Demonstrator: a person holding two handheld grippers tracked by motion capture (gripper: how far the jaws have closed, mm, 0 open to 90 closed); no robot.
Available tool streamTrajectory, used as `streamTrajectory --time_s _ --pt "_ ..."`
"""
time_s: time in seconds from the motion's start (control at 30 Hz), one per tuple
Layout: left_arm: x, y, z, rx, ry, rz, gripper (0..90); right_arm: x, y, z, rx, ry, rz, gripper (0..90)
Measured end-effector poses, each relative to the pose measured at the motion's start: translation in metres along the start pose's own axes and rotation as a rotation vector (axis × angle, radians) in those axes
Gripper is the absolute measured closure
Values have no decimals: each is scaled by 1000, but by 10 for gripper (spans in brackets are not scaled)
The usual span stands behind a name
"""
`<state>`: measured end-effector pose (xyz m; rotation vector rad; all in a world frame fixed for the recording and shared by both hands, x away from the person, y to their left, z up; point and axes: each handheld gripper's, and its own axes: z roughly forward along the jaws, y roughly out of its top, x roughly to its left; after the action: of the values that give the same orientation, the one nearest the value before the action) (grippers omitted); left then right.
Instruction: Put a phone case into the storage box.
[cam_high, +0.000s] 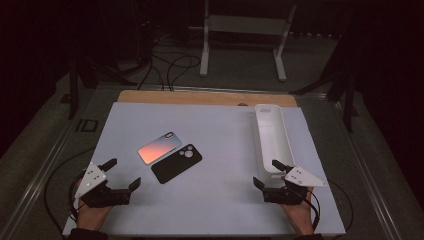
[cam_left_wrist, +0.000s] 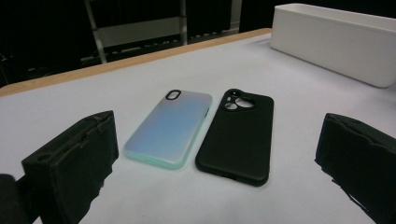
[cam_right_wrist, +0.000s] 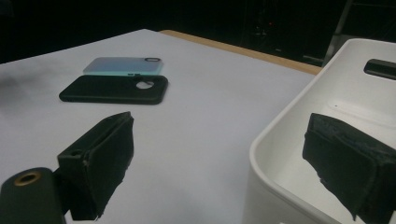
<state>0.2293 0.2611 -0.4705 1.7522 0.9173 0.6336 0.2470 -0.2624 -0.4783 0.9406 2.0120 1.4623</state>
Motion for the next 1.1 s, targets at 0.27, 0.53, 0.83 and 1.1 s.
streamTrajectory --time_s 0.27,0.53,0.83,1.1 --pt "0 0 1 9 -1 -1 0 0 -1 0 2 -3 6 89" --pt "0 0 1 13 2 -8 0 1 -1 2 4 -2 -3 89" --pt "2 8 5 46 25 -11 0 0 2 2 -6 -8 5 88" --pt "4 22 9 53 22 20 0 1 4 5 2 -4 -9 89"
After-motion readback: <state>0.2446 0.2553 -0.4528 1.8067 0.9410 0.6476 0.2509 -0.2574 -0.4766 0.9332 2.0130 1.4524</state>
